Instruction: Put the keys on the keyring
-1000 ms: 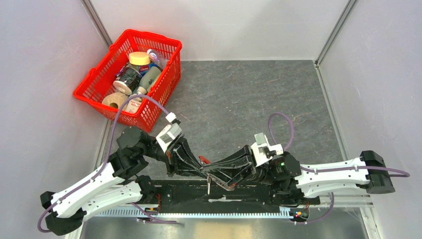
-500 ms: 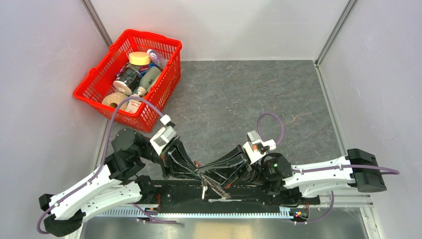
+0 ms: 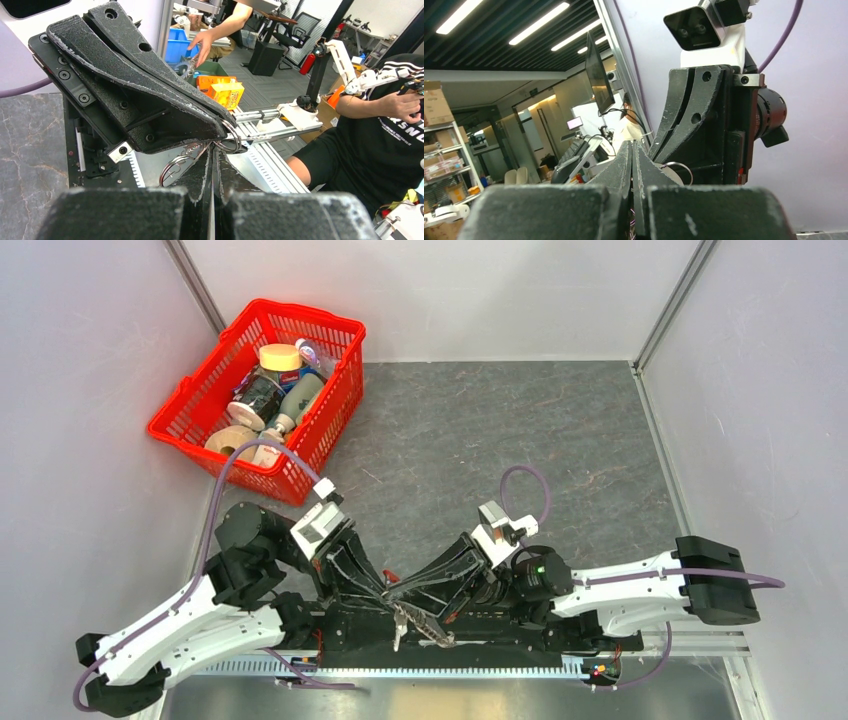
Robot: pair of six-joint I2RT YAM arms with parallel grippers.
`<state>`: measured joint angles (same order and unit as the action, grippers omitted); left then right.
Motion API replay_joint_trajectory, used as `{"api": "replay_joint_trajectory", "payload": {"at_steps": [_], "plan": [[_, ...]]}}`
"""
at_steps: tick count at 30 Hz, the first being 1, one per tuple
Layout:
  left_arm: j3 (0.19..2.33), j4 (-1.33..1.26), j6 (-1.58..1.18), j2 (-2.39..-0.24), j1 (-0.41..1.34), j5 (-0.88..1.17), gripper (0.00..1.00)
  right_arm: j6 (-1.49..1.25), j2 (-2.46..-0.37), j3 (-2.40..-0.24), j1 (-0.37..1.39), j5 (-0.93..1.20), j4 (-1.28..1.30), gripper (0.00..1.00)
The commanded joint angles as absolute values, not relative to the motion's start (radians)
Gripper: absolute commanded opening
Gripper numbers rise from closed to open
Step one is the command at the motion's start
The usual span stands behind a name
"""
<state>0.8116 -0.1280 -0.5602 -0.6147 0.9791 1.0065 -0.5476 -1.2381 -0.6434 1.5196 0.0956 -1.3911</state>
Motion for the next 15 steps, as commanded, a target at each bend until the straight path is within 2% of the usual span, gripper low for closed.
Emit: {"api": "replay_joint_trajectory", "payload": {"at_steps": [1, 8, 10, 12, 15], "plan": [[0.810, -0.092, -0.539, -0.628, 0.976, 0.939, 0.02, -0.577, -1.274, -0.702, 1.526, 0.189, -1.381, 0.00], [0.815, -0.062, -0.528, -0.625, 0.975, 0.928, 0.02, -0.561, -1.265, -0.698, 1.525, 0.185, -1.370, 0.00], [0.816, -0.031, -0.516, -0.627, 0.976, 0.908, 0.05, -0.545, -1.251, -0.694, 1.526, 0.179, -1.354, 0.00], [0.819, -0.007, -0.506, -0.632, 0.976, 0.890, 0.12, -0.532, -1.232, -0.689, 1.526, 0.174, -1.334, 0.00], [0.825, 0.047, -0.492, -0.638, 0.976, 0.860, 0.31, -0.517, -1.209, -0.672, 1.525, 0.162, -1.335, 0.00]]}}
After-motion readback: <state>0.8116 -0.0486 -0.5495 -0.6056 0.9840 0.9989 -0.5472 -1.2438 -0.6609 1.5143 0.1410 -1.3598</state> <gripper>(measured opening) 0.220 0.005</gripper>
